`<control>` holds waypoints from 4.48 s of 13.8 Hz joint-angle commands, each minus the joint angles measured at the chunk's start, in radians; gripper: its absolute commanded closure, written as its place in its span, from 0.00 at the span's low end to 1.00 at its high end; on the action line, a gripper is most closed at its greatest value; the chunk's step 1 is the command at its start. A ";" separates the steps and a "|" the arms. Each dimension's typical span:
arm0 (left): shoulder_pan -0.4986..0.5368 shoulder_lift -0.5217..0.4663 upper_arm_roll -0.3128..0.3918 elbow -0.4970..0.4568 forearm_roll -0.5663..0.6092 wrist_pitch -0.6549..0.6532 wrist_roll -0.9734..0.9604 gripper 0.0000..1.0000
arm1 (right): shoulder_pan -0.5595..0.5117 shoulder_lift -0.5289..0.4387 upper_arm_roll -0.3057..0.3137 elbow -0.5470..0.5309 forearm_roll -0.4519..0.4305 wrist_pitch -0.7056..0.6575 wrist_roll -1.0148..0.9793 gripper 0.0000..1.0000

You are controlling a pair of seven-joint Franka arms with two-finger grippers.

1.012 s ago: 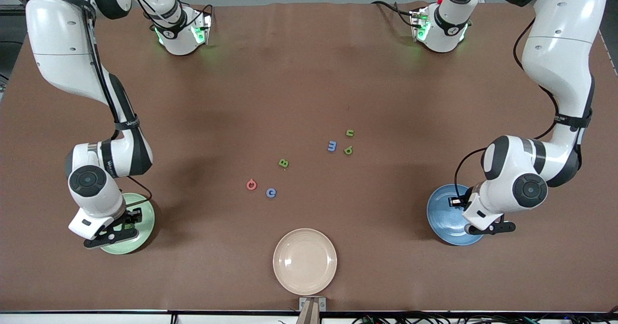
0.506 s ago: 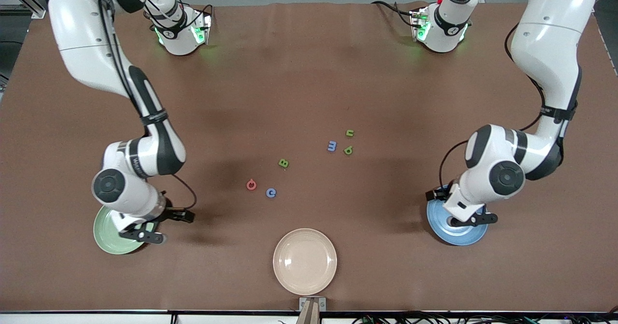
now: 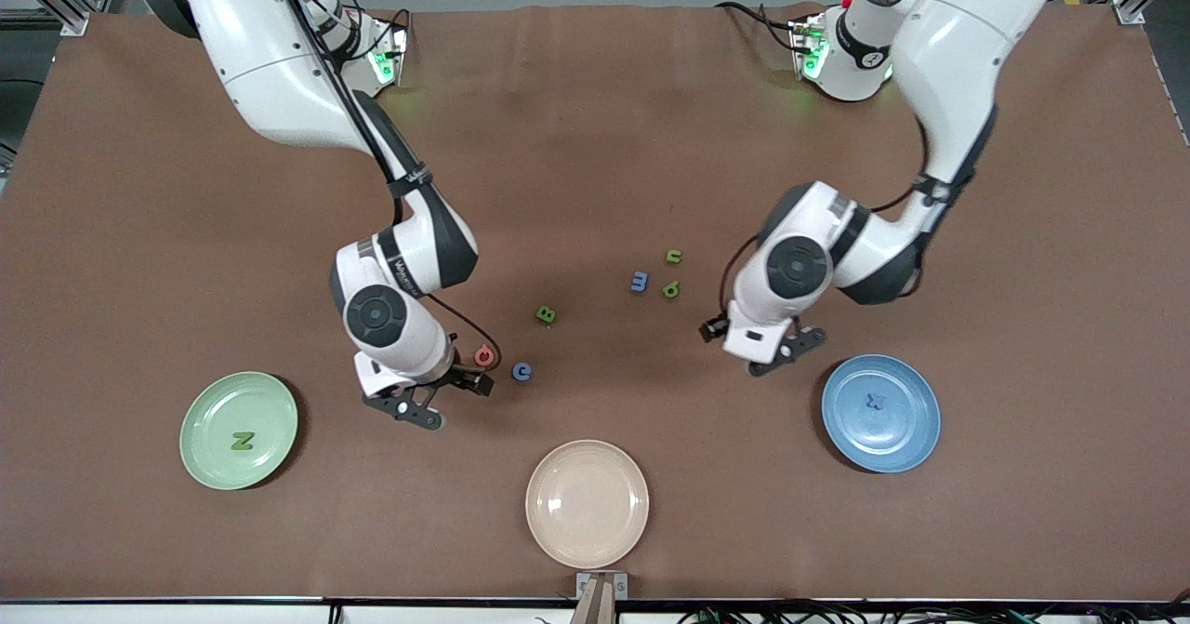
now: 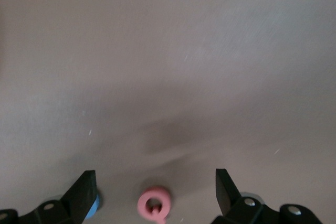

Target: Sort upper and lower case letters into plates

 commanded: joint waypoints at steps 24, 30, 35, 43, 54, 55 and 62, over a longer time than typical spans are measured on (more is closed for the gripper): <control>-0.022 -0.084 0.069 -0.114 0.032 0.094 -0.117 1.00 | -0.115 -0.036 -0.017 0.037 0.007 -0.057 -0.084 0.99; 0.259 -0.090 0.069 -0.053 0.052 0.033 0.351 0.99 | -0.338 -0.035 -0.016 0.047 0.012 -0.059 -0.477 0.98; 0.373 -0.023 0.071 -0.027 0.133 0.046 0.490 0.80 | -0.454 -0.025 -0.017 0.047 0.007 -0.049 -0.765 0.95; 0.385 -0.099 -0.007 -0.075 0.119 -0.028 0.504 0.00 | -0.458 -0.024 -0.017 0.045 0.009 -0.039 -0.776 0.16; 0.299 -0.225 -0.311 -0.472 0.134 0.247 0.154 0.04 | -0.064 -0.025 -0.010 0.044 0.018 -0.037 -0.079 0.12; 0.257 -0.198 -0.310 -0.467 0.156 0.262 0.169 0.07 | -0.035 -0.016 -0.010 0.048 0.015 -0.013 -0.039 0.12; 0.195 -0.038 -0.308 -0.446 0.414 0.399 0.152 0.23 | 0.113 0.088 -0.016 0.059 0.003 0.213 0.014 0.11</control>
